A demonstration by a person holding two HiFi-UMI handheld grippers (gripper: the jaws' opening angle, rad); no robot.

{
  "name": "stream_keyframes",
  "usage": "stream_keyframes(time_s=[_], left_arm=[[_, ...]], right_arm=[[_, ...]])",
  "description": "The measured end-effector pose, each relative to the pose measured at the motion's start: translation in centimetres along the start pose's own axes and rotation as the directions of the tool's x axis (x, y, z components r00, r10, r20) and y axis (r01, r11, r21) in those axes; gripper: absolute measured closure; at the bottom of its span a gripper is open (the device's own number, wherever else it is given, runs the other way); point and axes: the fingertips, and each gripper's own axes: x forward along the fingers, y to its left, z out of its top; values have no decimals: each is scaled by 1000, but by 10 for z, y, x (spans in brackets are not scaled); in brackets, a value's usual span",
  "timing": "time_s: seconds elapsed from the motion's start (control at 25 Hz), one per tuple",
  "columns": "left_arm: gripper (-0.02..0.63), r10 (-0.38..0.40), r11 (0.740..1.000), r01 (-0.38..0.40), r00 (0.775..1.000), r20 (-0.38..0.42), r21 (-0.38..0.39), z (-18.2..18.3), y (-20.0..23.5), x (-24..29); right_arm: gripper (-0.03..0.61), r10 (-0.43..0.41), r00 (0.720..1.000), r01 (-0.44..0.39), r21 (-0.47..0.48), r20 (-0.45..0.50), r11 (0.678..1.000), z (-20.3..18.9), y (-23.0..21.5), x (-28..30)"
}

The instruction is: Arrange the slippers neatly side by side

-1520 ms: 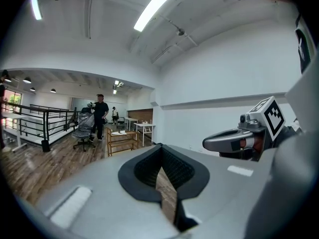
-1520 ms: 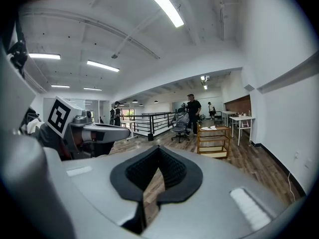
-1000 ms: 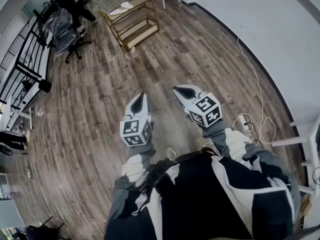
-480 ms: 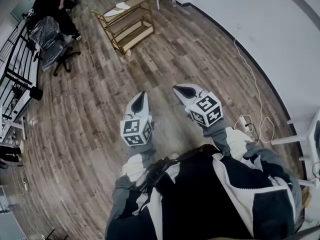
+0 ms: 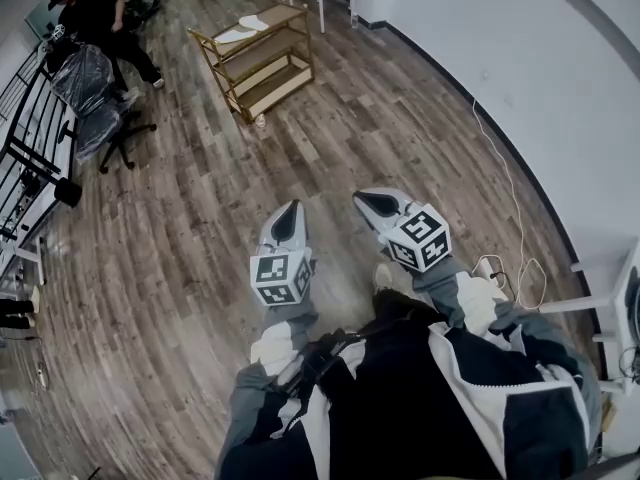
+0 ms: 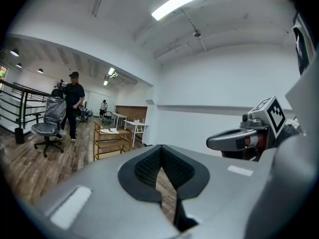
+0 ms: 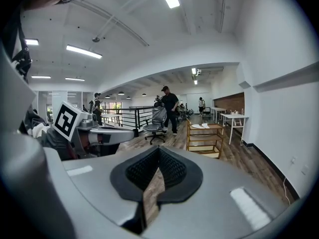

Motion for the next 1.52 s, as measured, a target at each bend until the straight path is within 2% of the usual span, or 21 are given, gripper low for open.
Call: stream_keyframes(time_s=[0.16, 0.48, 0.96, 1.2, 1.52], left_arm=[[598, 24, 1000, -24, 1000, -12, 7, 3, 10, 30], [600, 117, 992, -116, 993, -12, 56, 35, 43, 119], [599, 107, 990, -106, 994, -4, 89, 65, 37, 269], [598, 105, 990, -102, 994, -27, 100, 65, 40, 301], [598, 93, 994, -89, 995, -47, 70, 58, 78, 336]], right_arm=[[574, 29, 1000, -29, 8, 8, 1000, 4, -28, 22], [574, 122, 991, -121, -16, 53, 992, 40, -110, 83], [574, 153, 987, -152, -15, 44, 988, 55, -244, 115], [574, 167, 985, -168, -1, 51, 986, 56, -271, 131], [574, 170, 985, -170, 5, 33, 985, 54, -289, 176]])
